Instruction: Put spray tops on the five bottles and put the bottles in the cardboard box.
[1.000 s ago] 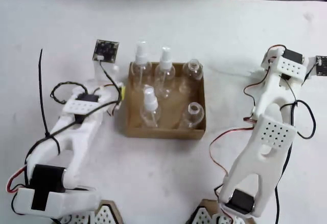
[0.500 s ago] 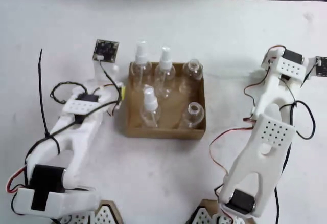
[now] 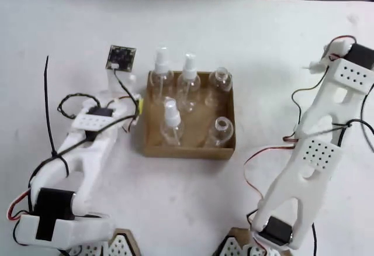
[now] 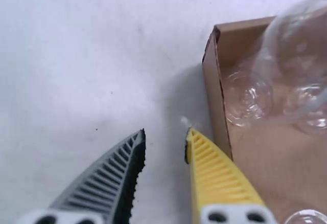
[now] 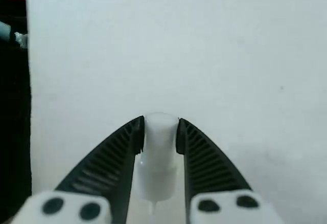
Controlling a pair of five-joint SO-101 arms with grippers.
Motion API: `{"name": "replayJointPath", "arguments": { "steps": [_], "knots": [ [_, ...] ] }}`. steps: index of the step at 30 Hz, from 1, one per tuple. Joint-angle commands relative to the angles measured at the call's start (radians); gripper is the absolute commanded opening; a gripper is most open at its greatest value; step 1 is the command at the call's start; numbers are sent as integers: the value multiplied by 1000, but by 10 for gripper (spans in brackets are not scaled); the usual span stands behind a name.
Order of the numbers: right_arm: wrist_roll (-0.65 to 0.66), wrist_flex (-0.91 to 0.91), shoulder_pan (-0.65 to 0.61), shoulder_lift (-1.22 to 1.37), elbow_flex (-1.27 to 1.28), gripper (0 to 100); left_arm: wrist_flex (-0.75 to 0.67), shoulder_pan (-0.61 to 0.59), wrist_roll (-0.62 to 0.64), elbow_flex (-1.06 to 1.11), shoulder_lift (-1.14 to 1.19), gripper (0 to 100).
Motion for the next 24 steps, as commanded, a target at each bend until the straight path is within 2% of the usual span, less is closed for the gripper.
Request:
{"name": "replayJointPath", "arguments": {
  "steps": [1,6,24],
  "knots": [
    [163,87,-33,-48,-175,16,-25,12,-14,-5,-21,124],
    [307,116,-61,-142,-164,16,-25,12,-14,-3,-21,124],
    [585,117,-62,-542,-164,16,-25,12,-14,-5,-21,124]
  ]
}}
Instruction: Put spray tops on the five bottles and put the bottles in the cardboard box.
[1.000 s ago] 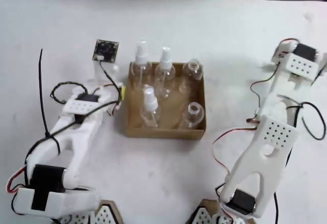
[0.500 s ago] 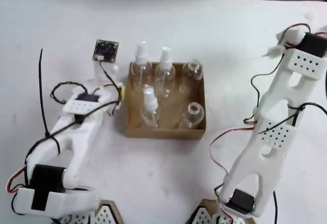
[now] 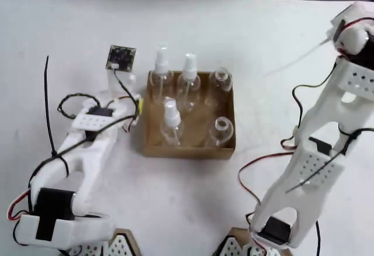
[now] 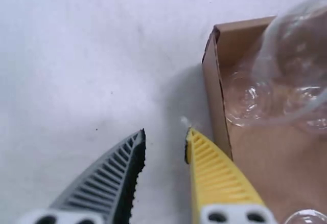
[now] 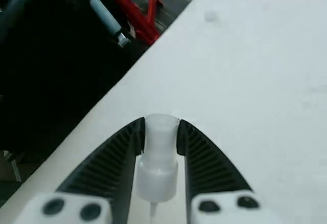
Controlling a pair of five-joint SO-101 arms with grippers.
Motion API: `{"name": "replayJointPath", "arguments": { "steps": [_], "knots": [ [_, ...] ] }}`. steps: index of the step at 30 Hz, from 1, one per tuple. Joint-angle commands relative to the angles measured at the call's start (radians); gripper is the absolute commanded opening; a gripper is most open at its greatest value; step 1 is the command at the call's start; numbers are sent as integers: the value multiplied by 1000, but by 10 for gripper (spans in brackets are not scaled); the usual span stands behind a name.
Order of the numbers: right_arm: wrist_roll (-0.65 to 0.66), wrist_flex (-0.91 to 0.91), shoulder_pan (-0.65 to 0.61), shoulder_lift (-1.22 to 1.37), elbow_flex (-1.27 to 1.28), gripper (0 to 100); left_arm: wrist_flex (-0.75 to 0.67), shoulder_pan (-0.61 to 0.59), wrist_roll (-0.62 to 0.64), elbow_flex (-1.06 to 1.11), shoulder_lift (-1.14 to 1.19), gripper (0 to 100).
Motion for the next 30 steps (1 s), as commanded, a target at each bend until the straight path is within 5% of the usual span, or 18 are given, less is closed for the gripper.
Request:
{"name": "replayJointPath", "arguments": {
  "steps": [1,11,17,30],
  "knots": [
    [83,25,-12,-189,-57,16,-25,12,-14,-5,-21,124],
    [393,36,-119,-476,-44,16,-25,12,-14,-3,-21,124],
    [433,41,-148,-579,-25,16,-25,12,-14,-2,-21,124],
    [431,-62,-278,-905,721,16,-25,12,-14,-2,-21,124]
  ]
}}
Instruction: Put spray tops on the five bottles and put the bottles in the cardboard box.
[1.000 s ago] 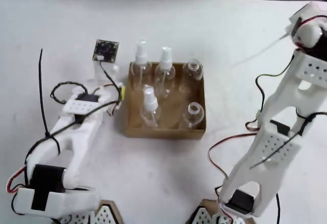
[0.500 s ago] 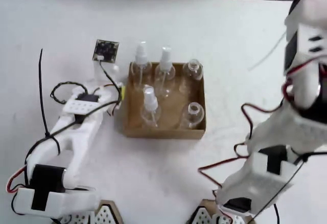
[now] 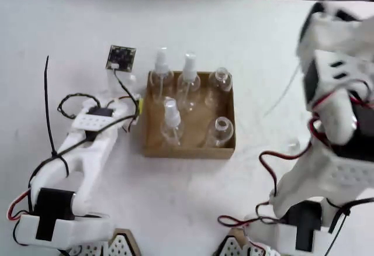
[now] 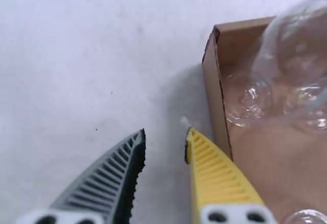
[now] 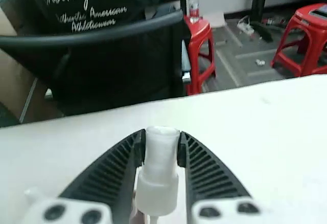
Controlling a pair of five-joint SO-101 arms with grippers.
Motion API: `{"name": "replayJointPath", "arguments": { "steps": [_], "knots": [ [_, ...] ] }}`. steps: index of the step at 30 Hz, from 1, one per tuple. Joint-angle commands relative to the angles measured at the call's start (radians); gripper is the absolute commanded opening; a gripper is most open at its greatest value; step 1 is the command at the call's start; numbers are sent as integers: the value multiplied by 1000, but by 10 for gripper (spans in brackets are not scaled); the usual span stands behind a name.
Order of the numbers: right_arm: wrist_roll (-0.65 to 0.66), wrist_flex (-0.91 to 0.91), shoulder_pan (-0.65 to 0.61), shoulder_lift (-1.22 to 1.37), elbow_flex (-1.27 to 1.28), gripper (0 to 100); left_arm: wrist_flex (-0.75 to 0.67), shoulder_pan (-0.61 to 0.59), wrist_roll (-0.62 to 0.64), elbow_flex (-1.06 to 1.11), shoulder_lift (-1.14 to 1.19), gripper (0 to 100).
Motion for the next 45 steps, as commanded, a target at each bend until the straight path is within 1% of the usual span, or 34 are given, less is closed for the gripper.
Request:
{"name": "replayJointPath", "arguments": {
  "steps": [1,3,6,11,14,23,28,31,37,42,45],
  "knots": [
    [12,-102,-24,-104,178,16,-25,12,-14,-2,-21,124],
    [18,-147,-24,-130,203,16,-25,12,-14,-2,-21,124],
    [29,-162,-30,-157,212,16,-25,12,-14,-2,-21,124],
    [153,-163,-61,-170,212,17,-25,13,-14,-3,-21,124],
    [186,-153,-85,-168,213,17,-25,13,-14,-3,-21,124],
    [183,-28,-197,-170,210,17,-25,13,-14,-2,-21,124],
    [181,-22,-202,-171,207,17,-25,13,-14,-2,-21,124],
    [181,16,-203,-174,206,17,-25,13,-14,-2,-21,124],
    [181,19,-205,-274,215,17,-25,13,-14,-2,-21,124],
    [181,21,-291,-366,252,17,-25,13,-14,-2,-21,124],
    [181,18,-297,-414,341,17,-25,13,-14,-2,-21,124]
  ]
}}
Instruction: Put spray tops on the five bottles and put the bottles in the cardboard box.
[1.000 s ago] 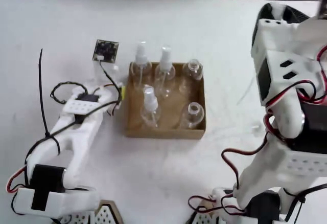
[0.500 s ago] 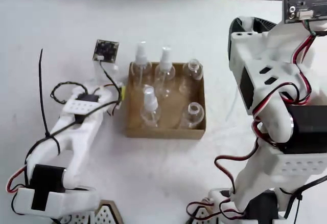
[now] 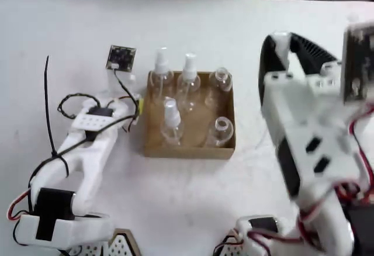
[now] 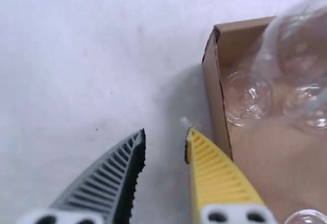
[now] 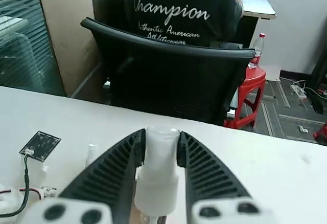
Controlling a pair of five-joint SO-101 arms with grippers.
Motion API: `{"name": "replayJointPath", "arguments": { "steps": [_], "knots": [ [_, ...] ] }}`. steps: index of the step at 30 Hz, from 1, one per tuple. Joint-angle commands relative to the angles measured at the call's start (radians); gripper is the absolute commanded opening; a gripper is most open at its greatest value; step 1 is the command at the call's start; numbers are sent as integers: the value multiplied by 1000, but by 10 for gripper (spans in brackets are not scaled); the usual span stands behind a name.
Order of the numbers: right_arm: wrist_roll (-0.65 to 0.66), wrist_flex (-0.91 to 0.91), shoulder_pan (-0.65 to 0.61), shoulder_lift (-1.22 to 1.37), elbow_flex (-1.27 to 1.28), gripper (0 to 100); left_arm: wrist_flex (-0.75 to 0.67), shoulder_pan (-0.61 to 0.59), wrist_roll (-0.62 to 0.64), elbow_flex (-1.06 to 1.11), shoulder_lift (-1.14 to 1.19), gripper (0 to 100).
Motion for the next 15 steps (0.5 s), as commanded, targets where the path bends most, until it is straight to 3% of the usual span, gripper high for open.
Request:
{"name": "replayJointPath", "arguments": {
  "steps": [1,9,15],
  "knots": [
    [9,10,-16,-65,150,17,-25,13,-14,-2,-21,124],
    [9,-219,-15,-143,384,17,-25,13,-14,-2,-21,124],
    [14,-532,-16,-157,628,17,-25,13,-14,-3,-21,124]
  ]
}}
